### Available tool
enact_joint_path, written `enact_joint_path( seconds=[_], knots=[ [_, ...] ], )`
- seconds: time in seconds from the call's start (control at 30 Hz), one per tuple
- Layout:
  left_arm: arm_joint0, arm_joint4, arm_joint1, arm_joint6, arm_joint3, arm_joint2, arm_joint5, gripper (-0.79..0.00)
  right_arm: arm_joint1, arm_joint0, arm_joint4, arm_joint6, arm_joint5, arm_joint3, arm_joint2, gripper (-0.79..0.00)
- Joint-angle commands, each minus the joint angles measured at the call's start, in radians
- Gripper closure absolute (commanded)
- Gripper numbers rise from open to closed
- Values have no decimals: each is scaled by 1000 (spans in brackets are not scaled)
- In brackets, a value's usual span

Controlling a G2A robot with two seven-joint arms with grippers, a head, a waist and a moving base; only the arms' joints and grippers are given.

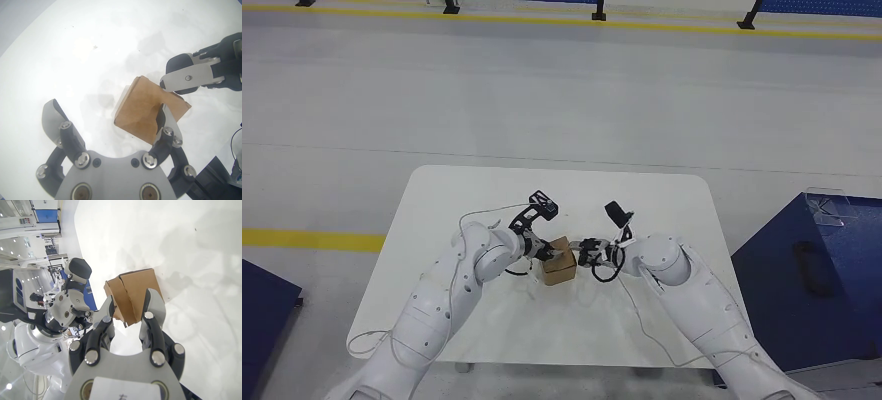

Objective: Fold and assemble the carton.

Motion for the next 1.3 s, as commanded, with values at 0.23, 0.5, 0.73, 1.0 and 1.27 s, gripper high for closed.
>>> enact_joint_path(
  seconds=[0.23, 0.5, 0.73, 1.0, 1.27],
  knots=[
    [3, 5, 2, 3, -5, -7, -3, -785, -12, 12, -24, -18, 15, 35, -31, -308],
    [8, 10, 4, 1, -14, -14, -8, -785, -14, 15, -6, -18, 0, 25, -16, -311],
    [19, 10, 8, 5, -30, -25, -10, -785, 2, 0, -19, -15, 7, -4, 41, -311],
    [31, 16, 12, 7, -46, -34, -8, -785, -8, -5, -35, -40, 10, 8, 11, -305],
    [38, 17, 14, 2, -55, -39, -8, -785, -19, 6, -30, -45, 0, 27, -9, -302]
  ],
)
